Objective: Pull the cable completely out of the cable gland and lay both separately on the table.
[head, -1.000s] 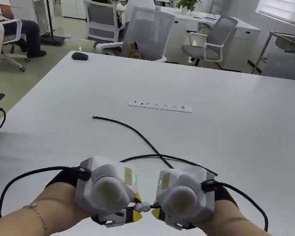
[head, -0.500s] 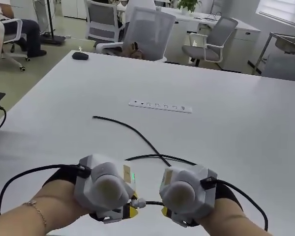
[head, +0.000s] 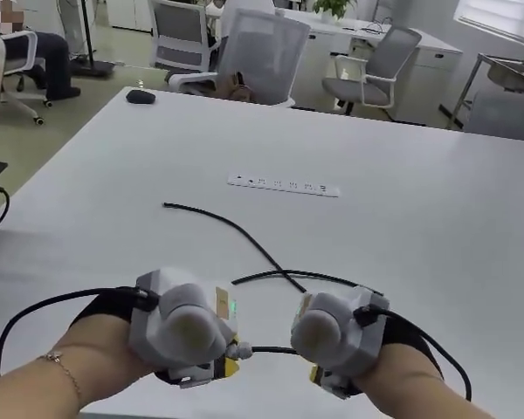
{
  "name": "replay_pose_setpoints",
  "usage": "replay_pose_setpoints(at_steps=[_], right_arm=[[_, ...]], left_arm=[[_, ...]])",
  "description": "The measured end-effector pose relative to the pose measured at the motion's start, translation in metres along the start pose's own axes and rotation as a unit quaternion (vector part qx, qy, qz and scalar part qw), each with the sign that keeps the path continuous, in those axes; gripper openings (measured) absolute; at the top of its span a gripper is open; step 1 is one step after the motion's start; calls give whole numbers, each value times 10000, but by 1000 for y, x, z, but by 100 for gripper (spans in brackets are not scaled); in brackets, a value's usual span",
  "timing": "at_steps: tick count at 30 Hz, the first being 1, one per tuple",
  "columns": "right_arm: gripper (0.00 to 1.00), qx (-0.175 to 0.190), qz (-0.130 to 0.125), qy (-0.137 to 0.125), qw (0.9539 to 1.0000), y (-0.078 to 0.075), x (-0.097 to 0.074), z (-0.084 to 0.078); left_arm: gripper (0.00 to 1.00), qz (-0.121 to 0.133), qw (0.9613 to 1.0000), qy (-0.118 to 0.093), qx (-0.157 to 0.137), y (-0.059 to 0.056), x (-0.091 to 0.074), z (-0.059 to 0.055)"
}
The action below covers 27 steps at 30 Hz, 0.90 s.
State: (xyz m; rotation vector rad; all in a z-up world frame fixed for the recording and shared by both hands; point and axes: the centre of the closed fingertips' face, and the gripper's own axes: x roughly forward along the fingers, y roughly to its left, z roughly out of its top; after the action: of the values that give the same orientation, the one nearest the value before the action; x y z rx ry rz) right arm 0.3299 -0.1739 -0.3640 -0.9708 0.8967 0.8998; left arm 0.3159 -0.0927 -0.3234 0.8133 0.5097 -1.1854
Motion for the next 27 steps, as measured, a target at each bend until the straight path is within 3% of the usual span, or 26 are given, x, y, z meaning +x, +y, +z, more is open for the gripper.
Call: replay_pose_setpoints(at_steps=[4,5,7,8,12,15,27], right_arm=[[27,-230,283,-678,9970,16,-4,32],[27,-448,288,-856,9949,20,-7,41],[24,-921,188,-924,9913,23,-9,48],[21,-1062,142,-938,9898,23,-10,50],[3,-1065,203,-937,9897,24,-9,47],[2,-869,256,-909,9917,21,-8,45],[2,-729,270,-707,9945,18,-2,35]], left_arm=[[17,-94,9999,-46,48,-6,2,5],[17,-99,9999,-44,68,-7,3,5],[17,-121,9999,-38,100,-8,3,5],[17,-121,9998,-30,121,-8,3,5],[17,-131,9999,-26,103,-7,3,4],[17,-127,9998,-54,126,-8,3,6],[17,-117,9998,-11,176,-6,5,3]])
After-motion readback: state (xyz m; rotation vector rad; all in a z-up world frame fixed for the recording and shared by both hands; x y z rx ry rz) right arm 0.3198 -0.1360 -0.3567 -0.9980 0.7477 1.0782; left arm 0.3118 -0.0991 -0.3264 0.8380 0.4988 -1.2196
